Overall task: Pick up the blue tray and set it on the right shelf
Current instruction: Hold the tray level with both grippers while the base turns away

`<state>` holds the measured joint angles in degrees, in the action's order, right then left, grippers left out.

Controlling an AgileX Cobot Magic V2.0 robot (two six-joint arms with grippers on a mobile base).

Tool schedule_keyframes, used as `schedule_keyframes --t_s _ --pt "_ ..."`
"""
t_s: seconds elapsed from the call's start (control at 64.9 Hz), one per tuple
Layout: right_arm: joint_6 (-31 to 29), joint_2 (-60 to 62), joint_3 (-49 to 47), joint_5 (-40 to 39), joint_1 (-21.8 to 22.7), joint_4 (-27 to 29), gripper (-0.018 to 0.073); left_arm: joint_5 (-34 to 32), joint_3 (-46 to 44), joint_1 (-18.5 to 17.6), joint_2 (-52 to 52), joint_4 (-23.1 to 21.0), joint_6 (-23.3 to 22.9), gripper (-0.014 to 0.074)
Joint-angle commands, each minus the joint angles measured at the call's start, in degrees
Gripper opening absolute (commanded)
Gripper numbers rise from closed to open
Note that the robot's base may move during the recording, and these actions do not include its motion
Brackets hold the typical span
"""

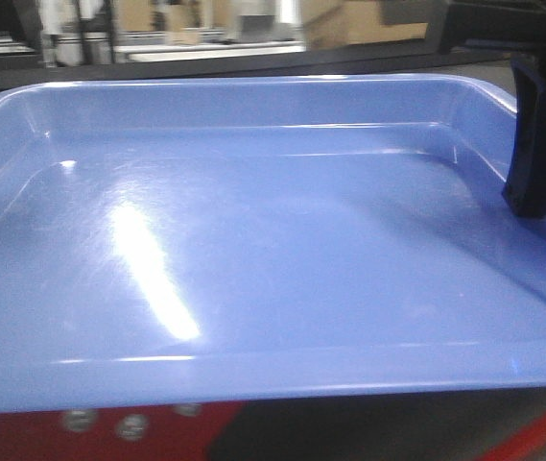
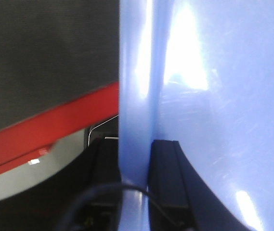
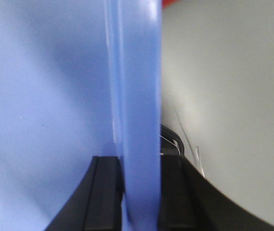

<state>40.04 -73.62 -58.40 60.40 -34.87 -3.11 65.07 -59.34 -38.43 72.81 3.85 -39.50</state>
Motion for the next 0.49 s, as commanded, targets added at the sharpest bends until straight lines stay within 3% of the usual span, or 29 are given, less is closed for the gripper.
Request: schedule_keyframes --t_s 0.0,0.478 --pt "0.4 1.9 -1.6 -1.0 -0.1 -0.6 0.0147 -0.5 -1.4 -0.5 -1.4 0.4 -0.9 -0.0020" --pt "0.4 1.9 -1.6 -1.0 -0.1 -0.6 0.0147 -0.5 -1.4 -0.5 -1.4 0.4 -0.9 -0.0020"
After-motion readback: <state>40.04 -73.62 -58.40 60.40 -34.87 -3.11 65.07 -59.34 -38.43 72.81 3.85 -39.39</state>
